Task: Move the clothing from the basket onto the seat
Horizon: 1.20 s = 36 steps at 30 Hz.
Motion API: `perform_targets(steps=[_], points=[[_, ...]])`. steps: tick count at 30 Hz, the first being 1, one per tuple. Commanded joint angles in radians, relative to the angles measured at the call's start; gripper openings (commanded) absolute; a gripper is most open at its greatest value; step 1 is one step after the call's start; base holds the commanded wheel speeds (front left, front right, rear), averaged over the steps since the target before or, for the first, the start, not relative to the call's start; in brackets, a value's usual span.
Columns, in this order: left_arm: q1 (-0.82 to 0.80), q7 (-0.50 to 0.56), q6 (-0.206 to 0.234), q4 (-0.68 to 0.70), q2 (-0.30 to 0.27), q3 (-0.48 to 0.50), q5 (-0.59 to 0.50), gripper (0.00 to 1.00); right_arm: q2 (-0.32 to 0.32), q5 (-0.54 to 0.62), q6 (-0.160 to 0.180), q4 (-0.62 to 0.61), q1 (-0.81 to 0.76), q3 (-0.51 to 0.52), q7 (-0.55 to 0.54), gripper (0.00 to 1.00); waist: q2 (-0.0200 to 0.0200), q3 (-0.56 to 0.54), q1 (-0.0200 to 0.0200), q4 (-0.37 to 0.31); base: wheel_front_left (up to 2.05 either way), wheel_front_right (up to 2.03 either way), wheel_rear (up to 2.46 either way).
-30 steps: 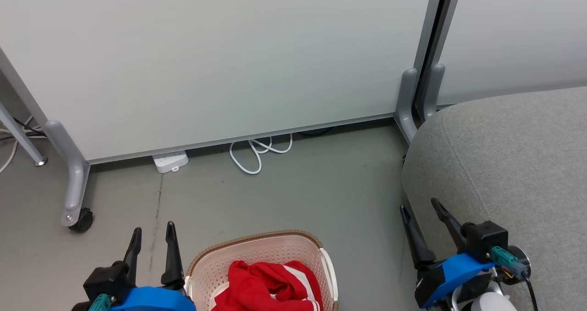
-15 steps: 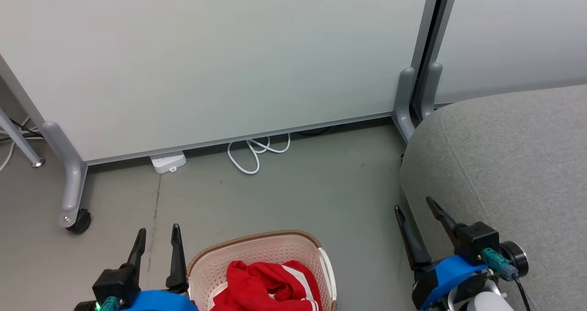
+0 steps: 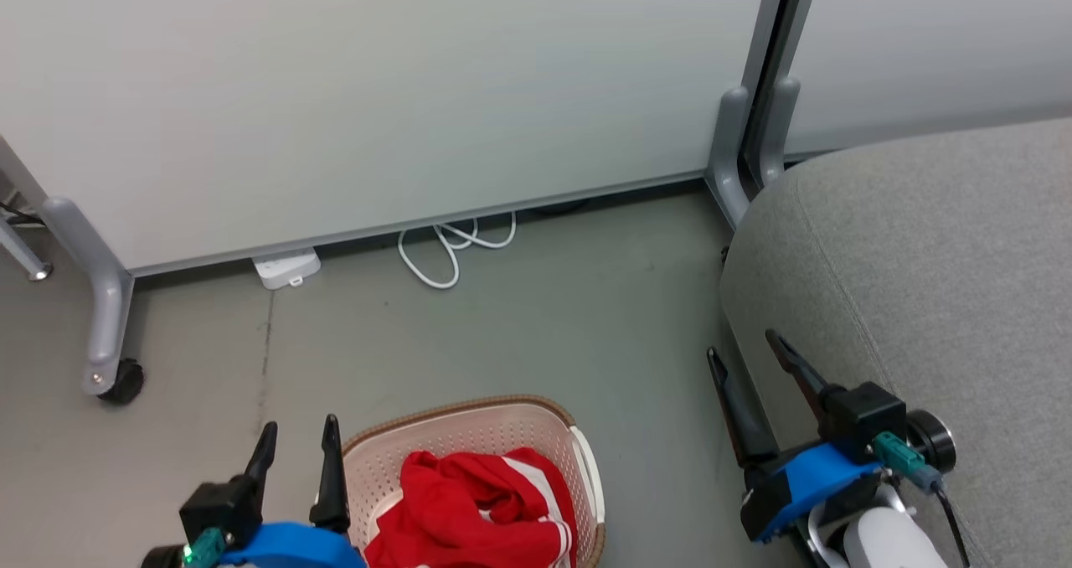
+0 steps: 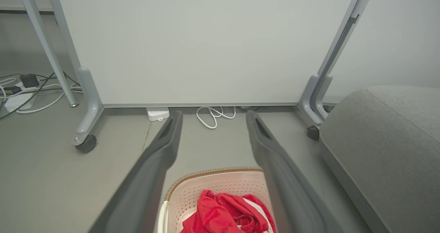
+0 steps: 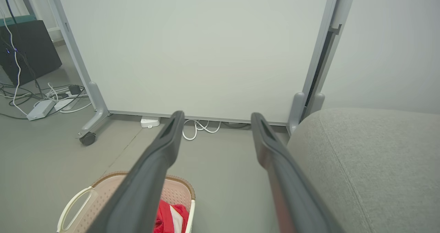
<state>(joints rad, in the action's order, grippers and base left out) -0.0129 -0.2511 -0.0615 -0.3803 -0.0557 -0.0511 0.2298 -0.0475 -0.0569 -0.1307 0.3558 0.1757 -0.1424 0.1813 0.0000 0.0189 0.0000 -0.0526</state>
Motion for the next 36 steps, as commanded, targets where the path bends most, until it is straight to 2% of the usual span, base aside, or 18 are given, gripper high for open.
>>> perform_targets(steps=[1, 3, 11, 15, 21, 27, 36], points=[[-0.057, 0.023, -0.011, -0.015, -0.016, -0.008, 0.01, 1.0, -0.005, -0.004, 0.0, -0.024, 0.039, -0.003, 0.007, 1.0, 0.0, 0.086, 0.0, -0.033, 0.0, 0.0, 0.0], [-0.072, 0.035, -0.018, -0.023, -0.022, -0.013, 0.01, 1.0, -0.005, -0.005, 0.0, -0.034, 0.048, -0.006, 0.007, 1.0, 0.0, 0.119, 0.0, -0.043, 0.0, 0.0, 0.0], [-0.259, 0.152, -0.053, -0.126, -0.083, -0.073, 0.005, 1.0, -0.004, -0.022, 0.0, -0.107, 0.179, -0.036, 0.028, 1.0, 0.0, 0.394, 0.0, -0.127, 0.0, 0.0, 0.0], [-0.365, 0.208, -0.06, -0.194, -0.114, -0.089, 0.014, 1.0, -0.004, -0.038, 0.0, -0.14, 0.245, -0.055, 0.043, 1.0, 0.0, 0.528, 0.0, -0.167, 0.0, 0.0, 0.0], [-0.503, 0.293, -0.058, -0.332, -0.13, -0.078, 0.034, 1.0, -0.003, -0.077, 0.0, -0.173, 0.315, -0.102, 0.063, 1.0, 0.0, 0.686, 0.0, -0.221, 0.0, 0.0, 0.0], [-0.596, 0.397, -0.036, -0.464, -0.133, -0.069, 0.058, 1.0, -0.003, -0.108, 0.0, -0.181, 0.358, -0.147, 0.078, 1.0, 0.0, 0.777, 0.0, -0.258, 0.0, 0.0, 0.0], [-0.658, 0.472, 0.06, -0.573, -0.153, -0.061, 0.052, 1.0, -0.003, -0.157, 0.0, -0.19, 0.384, -0.178, 0.085, 1.0, 0.0, 0.841, 0.0, -0.28, 0.0, 0.0, 0.0]])
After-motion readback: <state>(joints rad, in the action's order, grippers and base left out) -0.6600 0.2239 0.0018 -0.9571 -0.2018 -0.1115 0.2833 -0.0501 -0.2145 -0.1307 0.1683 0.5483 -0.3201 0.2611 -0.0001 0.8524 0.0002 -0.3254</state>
